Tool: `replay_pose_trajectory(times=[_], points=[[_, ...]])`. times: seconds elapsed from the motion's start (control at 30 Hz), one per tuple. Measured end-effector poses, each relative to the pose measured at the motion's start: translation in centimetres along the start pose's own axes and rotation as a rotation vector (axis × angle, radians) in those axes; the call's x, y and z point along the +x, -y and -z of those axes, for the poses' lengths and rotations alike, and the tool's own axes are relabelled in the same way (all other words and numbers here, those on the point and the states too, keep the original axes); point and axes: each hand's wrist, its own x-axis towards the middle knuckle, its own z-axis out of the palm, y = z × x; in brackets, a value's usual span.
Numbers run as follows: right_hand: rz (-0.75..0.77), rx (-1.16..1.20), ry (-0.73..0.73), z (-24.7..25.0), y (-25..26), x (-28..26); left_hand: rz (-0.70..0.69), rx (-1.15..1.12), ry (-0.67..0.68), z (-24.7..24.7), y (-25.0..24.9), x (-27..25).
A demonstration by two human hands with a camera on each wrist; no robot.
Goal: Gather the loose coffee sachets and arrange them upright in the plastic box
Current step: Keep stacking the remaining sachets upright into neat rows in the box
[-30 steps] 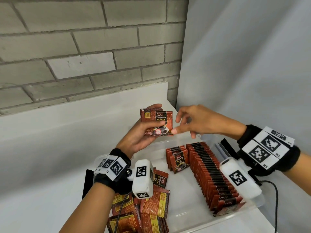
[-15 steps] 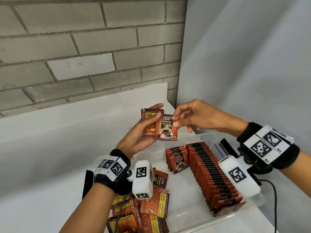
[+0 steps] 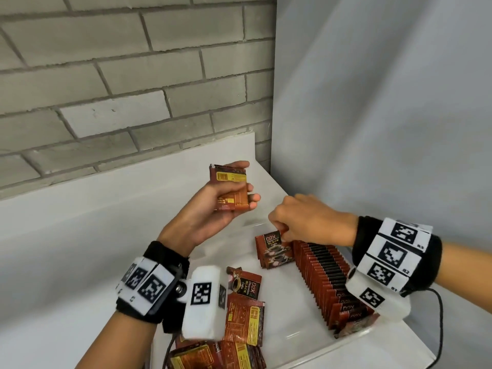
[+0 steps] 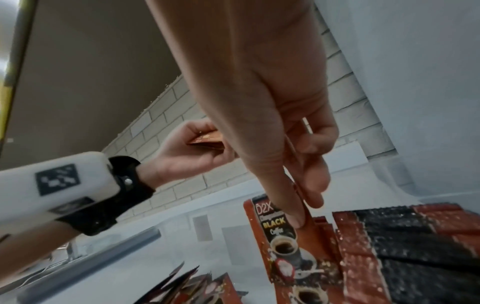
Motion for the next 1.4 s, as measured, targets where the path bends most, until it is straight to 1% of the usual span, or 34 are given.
replay_pose_trajectory(times=[0.1,0.2,0.37,0.47,0.57,0.67,0.7,0.73,0.8,0.83,0.87,1.07,1.4], points=[[0.026,-0.135,-0.005,0.3,0.8,0.2,0.124,0.142,-0.007,-0.9,0.1,-1.6],[0.029,-0.218,0.045,0.2,1.2,0.0,0.270,0.249,-0.040,-1.4,1.0,-3.1],[0.043,-0.249,0.107,0.1,1.4,-0.1,0.491,0.232,-0.195,-1.6,3.3,-4.6],[0.056,-0.231,0.115,0.0,1.3,0.1,0.580,0.248,-0.253,-1.8,4.1,-4.8],[0.016,-0.168,0.127,0.3,1.1,0.2,0.597,0.260,-0.296,-2.1,4.8,-4.6],[-0.024,0.028,0.163,1.2,0.8,-0.2,0.602,0.242,-0.338,-2.2,5.4,-4.3],[-0.026,0.093,0.218,1.3,0.7,-0.3,0.603,0.240,-0.350,-2.1,5.6,-4.2],[-0.019,0.141,0.303,1.2,0.6,-0.5,0.602,0.241,-0.360,-2.0,5.7,-4.1],[0.006,0.171,0.484,0.8,0.8,-0.8,0.599,0.240,-0.373,-2.1,5.8,-3.8],[0.016,0.154,0.536,0.5,0.9,-0.9,0.600,0.239,-0.377,-2.1,5.9,-3.7],[0.021,0.133,0.559,0.2,1.0,-0.8,0.602,0.243,-0.374,-2.3,5.9,-3.7],[-0.018,0.149,0.561,-0.5,0.7,-0.6,0.636,0.258,-0.317,-2.5,6.3,-3.3],[-0.021,0.236,0.551,0.0,0.2,-0.6,0.602,0.196,-0.293,-3.2,6.7,-2.7]])
